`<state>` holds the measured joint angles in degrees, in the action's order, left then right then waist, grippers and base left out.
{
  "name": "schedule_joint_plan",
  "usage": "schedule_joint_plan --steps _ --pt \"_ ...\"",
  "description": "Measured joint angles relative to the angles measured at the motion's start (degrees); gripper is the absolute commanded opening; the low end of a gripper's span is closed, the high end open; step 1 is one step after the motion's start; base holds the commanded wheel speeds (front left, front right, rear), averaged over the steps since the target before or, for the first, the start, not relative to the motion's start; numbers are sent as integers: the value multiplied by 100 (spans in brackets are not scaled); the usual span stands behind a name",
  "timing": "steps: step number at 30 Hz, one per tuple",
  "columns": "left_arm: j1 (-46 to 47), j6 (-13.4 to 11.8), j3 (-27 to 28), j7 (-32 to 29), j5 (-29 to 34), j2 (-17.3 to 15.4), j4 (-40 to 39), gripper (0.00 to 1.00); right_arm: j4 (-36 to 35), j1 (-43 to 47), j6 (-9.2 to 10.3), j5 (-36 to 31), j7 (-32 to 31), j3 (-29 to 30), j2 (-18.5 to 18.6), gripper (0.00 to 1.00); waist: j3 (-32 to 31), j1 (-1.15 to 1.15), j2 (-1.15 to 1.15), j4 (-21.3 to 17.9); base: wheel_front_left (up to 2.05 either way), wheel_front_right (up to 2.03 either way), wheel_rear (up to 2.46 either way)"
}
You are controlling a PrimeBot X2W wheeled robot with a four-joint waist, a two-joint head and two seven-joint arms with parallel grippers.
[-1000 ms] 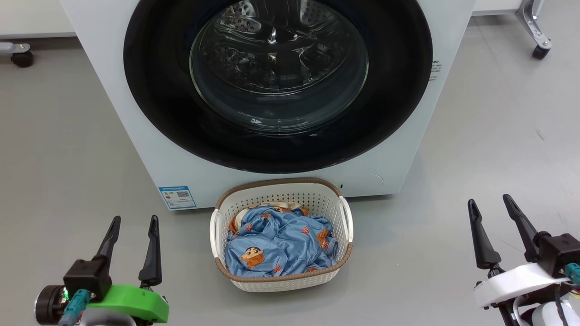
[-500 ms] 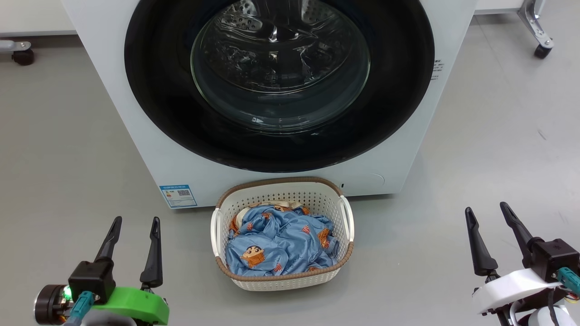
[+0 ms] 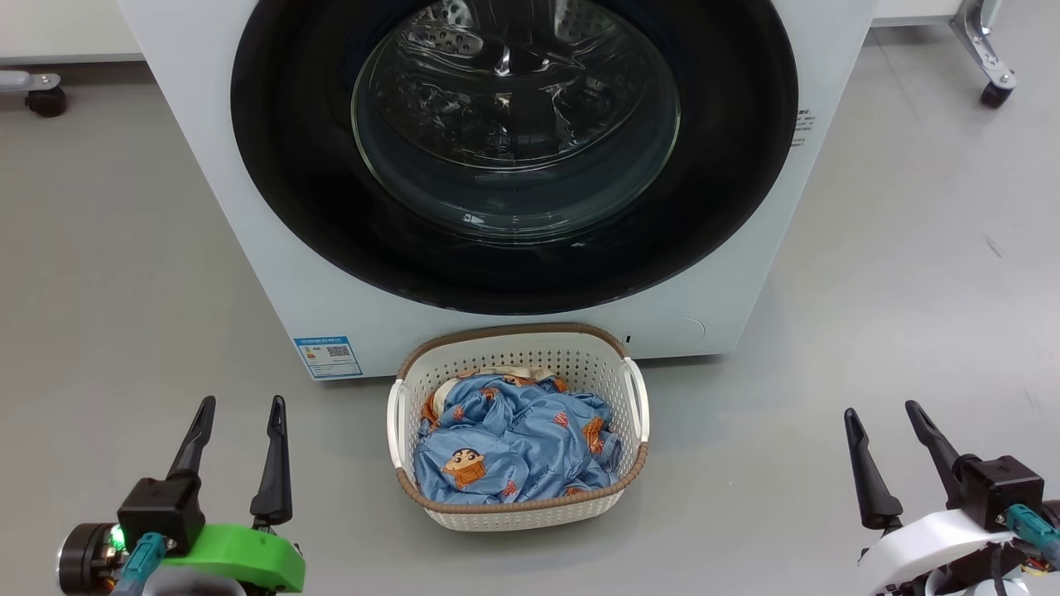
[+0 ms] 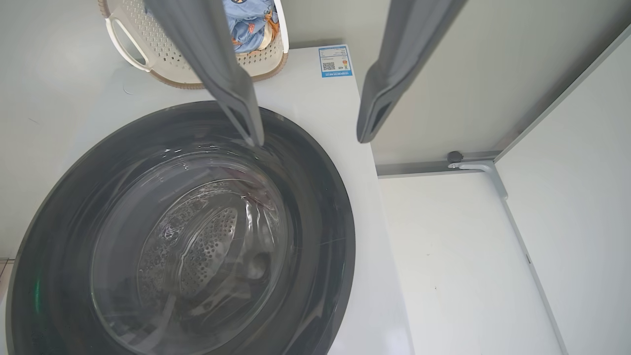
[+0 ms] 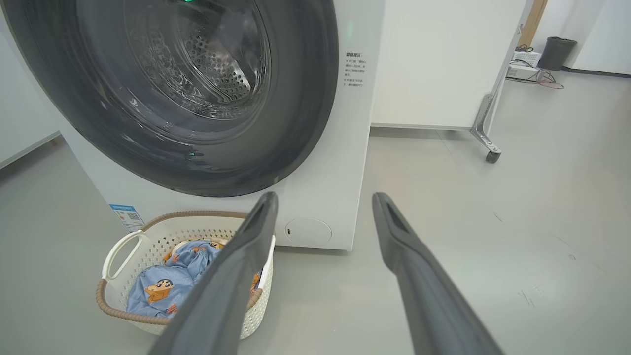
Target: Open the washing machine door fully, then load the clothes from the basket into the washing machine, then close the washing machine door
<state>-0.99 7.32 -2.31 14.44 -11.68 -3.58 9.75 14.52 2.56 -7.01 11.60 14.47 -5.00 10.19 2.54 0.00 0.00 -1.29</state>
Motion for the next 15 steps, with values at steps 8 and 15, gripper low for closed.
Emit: schedule_joint_plan --steps 8,15 --pt "1 0 27 0 0 30 1 100 82 1 0 2 0 -49 5 100 -7 0 0 11 0 0 0" --pt "1 0 36 0 1 40 16 100 102 -3 0 37 0 -52 14 100 -18 0 0 16 0 0 0"
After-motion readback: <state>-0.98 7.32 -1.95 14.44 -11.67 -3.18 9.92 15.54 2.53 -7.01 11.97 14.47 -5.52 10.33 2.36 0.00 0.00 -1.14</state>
